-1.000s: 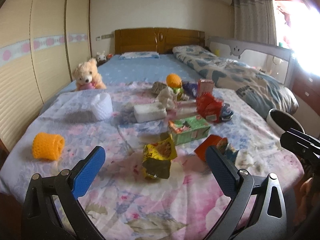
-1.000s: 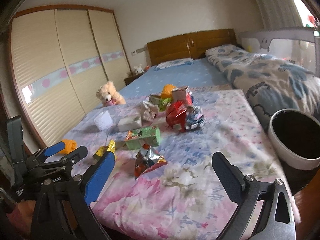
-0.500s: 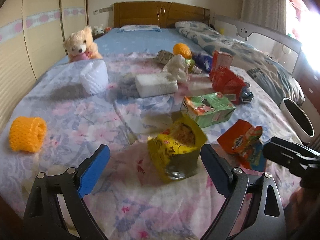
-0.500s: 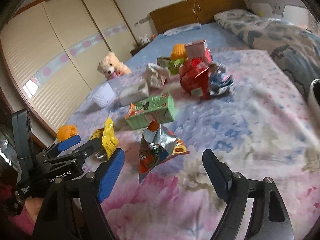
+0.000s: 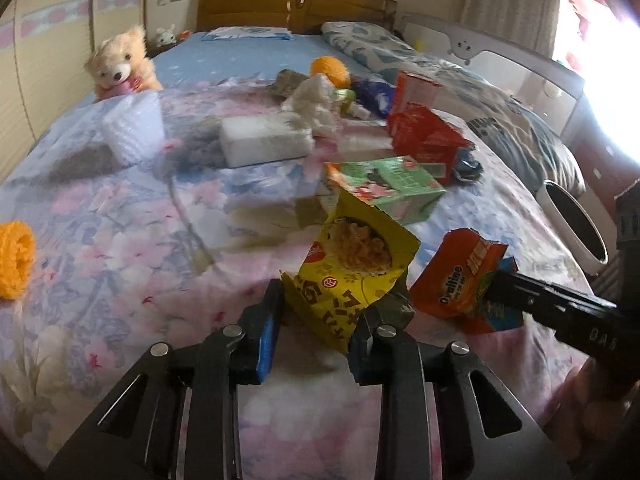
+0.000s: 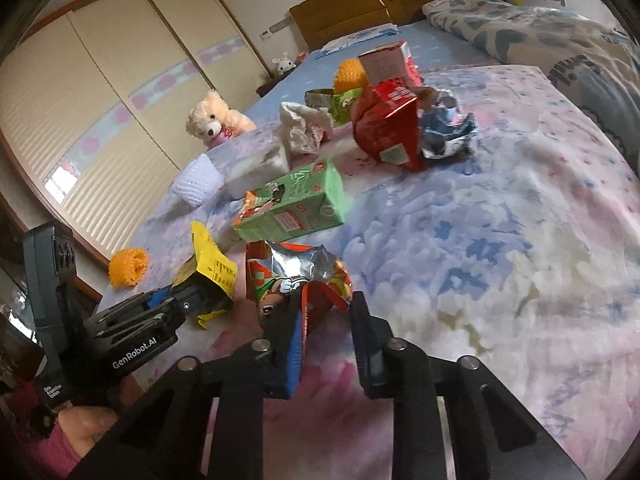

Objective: Collect trash
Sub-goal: 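Carry both bags to the black bin and open both tools to drop them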

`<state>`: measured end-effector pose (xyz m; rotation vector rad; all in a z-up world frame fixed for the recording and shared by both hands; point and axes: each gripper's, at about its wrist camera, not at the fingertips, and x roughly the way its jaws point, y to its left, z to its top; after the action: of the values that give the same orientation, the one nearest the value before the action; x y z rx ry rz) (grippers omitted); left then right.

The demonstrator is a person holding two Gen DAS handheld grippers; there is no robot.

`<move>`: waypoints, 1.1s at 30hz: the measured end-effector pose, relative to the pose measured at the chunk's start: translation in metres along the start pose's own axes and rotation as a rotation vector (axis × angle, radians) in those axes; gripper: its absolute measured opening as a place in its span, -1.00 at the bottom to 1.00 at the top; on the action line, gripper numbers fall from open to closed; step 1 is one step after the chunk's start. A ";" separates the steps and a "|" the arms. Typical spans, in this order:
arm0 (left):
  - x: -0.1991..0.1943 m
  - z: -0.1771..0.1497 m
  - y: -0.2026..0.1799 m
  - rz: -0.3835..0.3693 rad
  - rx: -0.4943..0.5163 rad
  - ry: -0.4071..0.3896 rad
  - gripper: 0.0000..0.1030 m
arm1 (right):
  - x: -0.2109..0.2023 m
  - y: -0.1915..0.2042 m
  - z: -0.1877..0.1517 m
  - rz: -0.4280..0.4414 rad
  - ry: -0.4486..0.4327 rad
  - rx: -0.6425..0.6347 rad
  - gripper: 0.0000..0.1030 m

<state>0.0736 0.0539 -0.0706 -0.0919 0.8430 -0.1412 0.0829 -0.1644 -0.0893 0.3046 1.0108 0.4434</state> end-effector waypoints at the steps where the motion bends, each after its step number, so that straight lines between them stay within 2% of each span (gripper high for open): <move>1: -0.001 0.000 -0.004 -0.003 0.010 -0.002 -0.49 | -0.003 -0.002 0.000 -0.001 -0.006 0.002 -0.62; 10: -0.001 0.009 -0.050 -0.068 0.096 -0.003 -0.49 | -0.049 -0.038 0.003 -0.078 -0.097 0.061 -0.63; 33: 0.021 0.043 -0.200 -0.235 0.340 0.017 -0.49 | -0.153 -0.141 0.000 -0.266 -0.274 0.250 -0.63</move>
<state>0.1024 -0.1459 -0.0305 0.1310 0.8128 -0.5043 0.0436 -0.3619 -0.0381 0.4356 0.8226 0.0311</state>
